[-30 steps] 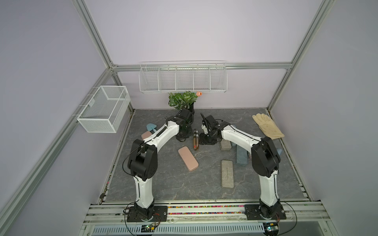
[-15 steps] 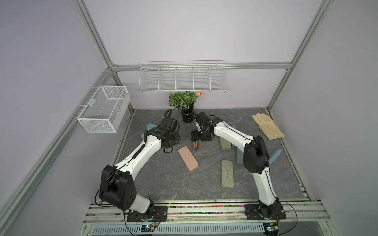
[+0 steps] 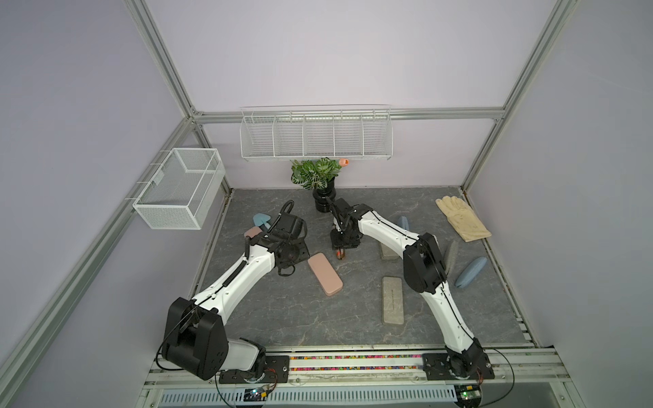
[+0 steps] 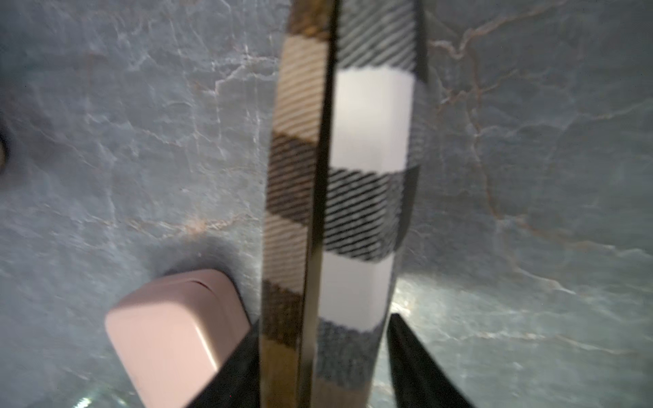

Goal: Close the glasses case
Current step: Adjust the glasses case at the center of the board.

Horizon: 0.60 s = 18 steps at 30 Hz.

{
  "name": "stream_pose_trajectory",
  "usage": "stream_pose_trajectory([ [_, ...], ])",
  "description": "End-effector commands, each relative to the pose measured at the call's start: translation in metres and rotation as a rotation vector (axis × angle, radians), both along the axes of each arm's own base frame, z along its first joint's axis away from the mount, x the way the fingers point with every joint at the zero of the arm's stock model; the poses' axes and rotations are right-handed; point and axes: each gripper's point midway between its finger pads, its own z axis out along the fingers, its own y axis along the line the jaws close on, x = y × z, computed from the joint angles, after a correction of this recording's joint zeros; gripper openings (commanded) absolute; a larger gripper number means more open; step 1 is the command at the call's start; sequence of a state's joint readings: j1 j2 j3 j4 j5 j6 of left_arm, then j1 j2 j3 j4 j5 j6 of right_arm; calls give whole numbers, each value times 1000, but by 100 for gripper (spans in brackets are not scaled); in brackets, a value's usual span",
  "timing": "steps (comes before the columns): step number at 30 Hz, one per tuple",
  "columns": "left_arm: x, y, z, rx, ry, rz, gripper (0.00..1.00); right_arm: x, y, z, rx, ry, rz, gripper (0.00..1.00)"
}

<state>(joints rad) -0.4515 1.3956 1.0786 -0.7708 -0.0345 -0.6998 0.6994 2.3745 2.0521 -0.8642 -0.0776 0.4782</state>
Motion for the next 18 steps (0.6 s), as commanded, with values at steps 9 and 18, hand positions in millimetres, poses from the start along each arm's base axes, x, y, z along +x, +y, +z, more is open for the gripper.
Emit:
stream_pose_trajectory([
  [9, 3, -22, -12, -124, -1, -26, 51, -13, 8, 29, 623, 147, -2, 26],
  [18, -12, -30, -31, -186, 38, -45, 56, -23, -26, 20, 570, 192, -1, 58],
])
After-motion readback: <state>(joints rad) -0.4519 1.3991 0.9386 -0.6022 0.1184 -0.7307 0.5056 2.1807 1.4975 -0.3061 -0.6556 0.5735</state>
